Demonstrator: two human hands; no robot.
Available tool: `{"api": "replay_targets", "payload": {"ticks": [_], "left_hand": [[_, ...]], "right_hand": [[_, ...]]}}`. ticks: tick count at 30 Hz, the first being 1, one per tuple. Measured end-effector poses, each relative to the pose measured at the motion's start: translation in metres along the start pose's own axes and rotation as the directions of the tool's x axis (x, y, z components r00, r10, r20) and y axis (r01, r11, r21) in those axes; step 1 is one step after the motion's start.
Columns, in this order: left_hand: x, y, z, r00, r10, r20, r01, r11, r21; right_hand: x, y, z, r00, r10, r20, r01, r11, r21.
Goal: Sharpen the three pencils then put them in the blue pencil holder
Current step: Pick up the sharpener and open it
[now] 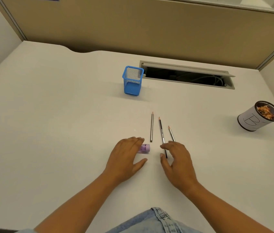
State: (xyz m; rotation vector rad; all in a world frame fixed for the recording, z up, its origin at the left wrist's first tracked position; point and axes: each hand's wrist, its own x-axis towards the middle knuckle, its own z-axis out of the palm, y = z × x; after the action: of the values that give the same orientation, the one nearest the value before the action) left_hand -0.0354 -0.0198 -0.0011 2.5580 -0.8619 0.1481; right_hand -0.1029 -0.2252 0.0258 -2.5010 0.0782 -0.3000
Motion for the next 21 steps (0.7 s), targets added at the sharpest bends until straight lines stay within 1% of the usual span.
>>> {"api": "replay_targets", "payload": {"ticks": [4, 6, 9, 11, 13, 16, 18, 21], "left_hand": [[0.004, 0.007, -0.005, 0.995, -0.082, 0.061, 0.085, 0.995, -0.057], [-0.001, 0.009, -0.009, 0.988, -0.141, 0.067, 0.150, 0.979, -0.137], [-0.015, 0.021, -0.027, 0.968, -0.239, 0.080, 0.252, 0.894, -0.371], [-0.021, 0.034, -0.044, 0.964, -0.240, 0.113, 0.264, 0.826, -0.498], [-0.024, 0.048, -0.060, 0.965, -0.219, 0.141, 0.260, 0.771, -0.581], [-0.025, 0.068, -0.078, 0.977, -0.175, 0.120, 0.212, 0.774, -0.597], [-0.023, 0.080, -0.086, 0.986, -0.148, 0.072, 0.162, 0.792, -0.588], [-0.017, 0.090, -0.093, 0.989, -0.142, -0.031, 0.107, 0.854, -0.509]], "right_hand": [[-0.003, -0.023, 0.000, 0.992, 0.030, 0.123, -0.043, 0.994, 0.101], [-0.004, -0.029, -0.004, 0.987, 0.055, 0.152, -0.077, 0.987, 0.138], [-0.003, -0.039, -0.019, 0.981, 0.083, 0.176, -0.128, 0.955, 0.267], [-0.002, -0.048, -0.032, 0.971, 0.101, 0.217, -0.177, 0.913, 0.368], [-0.003, -0.058, -0.044, 0.968, 0.101, 0.229, -0.195, 0.879, 0.435], [-0.003, -0.074, -0.061, 0.972, 0.101, 0.212, -0.194, 0.851, 0.488], [-0.002, -0.083, -0.071, 0.972, 0.113, 0.207, -0.208, 0.826, 0.524], [-0.002, -0.093, -0.081, 0.971, 0.135, 0.195, -0.222, 0.808, 0.545]]}}
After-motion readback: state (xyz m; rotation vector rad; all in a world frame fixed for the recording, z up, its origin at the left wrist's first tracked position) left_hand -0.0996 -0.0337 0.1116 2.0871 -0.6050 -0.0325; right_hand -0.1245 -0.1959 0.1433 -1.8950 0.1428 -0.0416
